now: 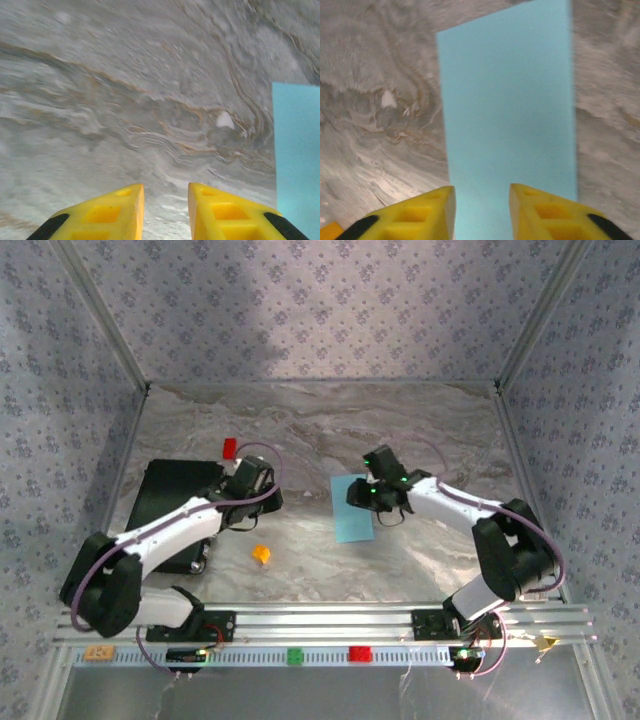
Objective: Fold a paper plane with a square sheet of paper (pick it up from the middle)
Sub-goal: Turn over the paper at the center of the table, then third fold the triangle at the center of the table.
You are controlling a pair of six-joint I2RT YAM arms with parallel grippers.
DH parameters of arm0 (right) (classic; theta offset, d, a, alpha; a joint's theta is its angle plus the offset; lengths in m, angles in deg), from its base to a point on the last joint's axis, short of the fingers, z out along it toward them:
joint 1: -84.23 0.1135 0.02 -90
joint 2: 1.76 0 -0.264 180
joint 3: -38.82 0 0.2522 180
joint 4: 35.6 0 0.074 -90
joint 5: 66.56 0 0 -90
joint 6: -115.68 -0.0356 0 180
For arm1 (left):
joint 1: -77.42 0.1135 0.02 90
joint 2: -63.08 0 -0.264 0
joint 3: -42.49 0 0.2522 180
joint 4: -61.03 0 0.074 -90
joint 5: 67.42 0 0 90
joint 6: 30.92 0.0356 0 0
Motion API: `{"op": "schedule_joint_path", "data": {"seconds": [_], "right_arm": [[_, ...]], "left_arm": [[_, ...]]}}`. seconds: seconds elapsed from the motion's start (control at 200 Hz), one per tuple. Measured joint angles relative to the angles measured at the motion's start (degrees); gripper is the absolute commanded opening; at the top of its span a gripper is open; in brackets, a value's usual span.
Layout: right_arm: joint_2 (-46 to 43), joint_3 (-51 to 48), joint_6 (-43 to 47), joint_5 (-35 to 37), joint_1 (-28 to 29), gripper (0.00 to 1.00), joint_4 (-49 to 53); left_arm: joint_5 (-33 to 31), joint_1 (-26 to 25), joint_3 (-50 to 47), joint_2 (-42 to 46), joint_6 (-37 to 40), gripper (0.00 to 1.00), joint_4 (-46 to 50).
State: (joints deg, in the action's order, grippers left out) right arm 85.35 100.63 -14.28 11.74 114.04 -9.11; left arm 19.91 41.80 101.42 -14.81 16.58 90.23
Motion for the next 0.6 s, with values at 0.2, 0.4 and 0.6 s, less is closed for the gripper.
{"op": "schedule_joint_path", "data": {"seconds": [0.2,0.4,0.6], "right_arm": [[-1.3,-12.0,-3.8,-9.3,-7.4,0.1,-8.8],[-1.3,-13.2,-4.5,-15.0,-9.0,0.06,-13.7],[1.0,-13.2,-4.5,-17.7,-9.4,0.05,-16.9]], "left_arm": [[13.4,-1.0,6.3,-11.4,0.0,0.24,-4.4],[21.4,-3.7,10.9,-18.8,-0.1,0.24,-6.7],[26.3,-4.3,12.5,-22.6,-1.4,0.25,-8.2]]}}
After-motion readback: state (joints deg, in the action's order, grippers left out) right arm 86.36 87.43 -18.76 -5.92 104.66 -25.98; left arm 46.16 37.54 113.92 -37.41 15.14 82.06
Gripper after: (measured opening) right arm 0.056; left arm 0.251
